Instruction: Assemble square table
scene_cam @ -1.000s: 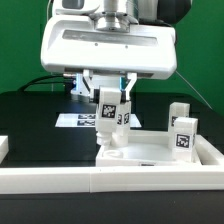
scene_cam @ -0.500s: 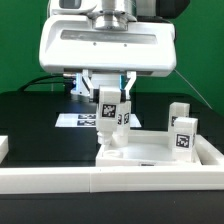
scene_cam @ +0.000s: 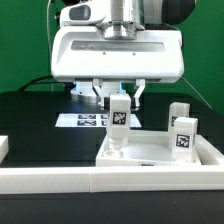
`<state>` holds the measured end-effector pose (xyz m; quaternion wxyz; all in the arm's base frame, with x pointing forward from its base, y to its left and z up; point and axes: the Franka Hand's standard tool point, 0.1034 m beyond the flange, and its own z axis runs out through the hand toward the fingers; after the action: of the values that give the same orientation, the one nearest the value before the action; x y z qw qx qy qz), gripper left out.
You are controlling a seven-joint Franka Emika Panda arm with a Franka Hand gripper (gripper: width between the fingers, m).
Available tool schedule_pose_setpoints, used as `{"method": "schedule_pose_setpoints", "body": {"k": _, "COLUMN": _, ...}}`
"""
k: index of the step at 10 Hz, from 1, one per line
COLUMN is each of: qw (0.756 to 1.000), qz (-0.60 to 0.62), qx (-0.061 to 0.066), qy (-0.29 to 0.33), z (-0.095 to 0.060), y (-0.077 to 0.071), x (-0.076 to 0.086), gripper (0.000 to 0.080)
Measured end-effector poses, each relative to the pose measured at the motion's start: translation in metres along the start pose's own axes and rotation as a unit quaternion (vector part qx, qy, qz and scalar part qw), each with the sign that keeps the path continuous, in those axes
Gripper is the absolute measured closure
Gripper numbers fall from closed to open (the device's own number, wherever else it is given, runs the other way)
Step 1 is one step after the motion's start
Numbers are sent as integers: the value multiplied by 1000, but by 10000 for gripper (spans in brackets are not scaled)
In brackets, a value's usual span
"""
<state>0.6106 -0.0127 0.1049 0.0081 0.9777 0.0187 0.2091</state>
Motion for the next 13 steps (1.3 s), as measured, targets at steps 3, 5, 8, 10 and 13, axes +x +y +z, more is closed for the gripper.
{"method": "schedule_pose_setpoints", "body": {"k": 3, "qw": 1000, "qz": -1, "qx": -2, "qy": -4, "z": 4, "y": 0, "x": -6, "gripper": 509}}
{"method": "schedule_pose_setpoints", "body": {"k": 5, "qw": 1000, "qz": -1, "qx": -1, "qy": -6, "z": 7, "y": 0, "x": -8, "gripper": 509}}
{"method": "schedule_pose_setpoints", "body": {"k": 8, "qw": 1000, "qz": -2, "qx": -3, "qy": -11, "z": 13, "y": 0, "x": -14, "gripper": 509}}
{"method": "schedule_pose_setpoints", "body": {"k": 10, "qw": 1000, "qz": -3, "qx": -5, "qy": -10, "z": 17, "y": 0, "x": -17, "gripper": 509}}
{"method": "schedule_pose_setpoints", "body": {"k": 13, "qw": 1000, "qz": -6, "qx": -15, "qy": 9, "z": 21, "y": 1, "x": -16, "gripper": 509}}
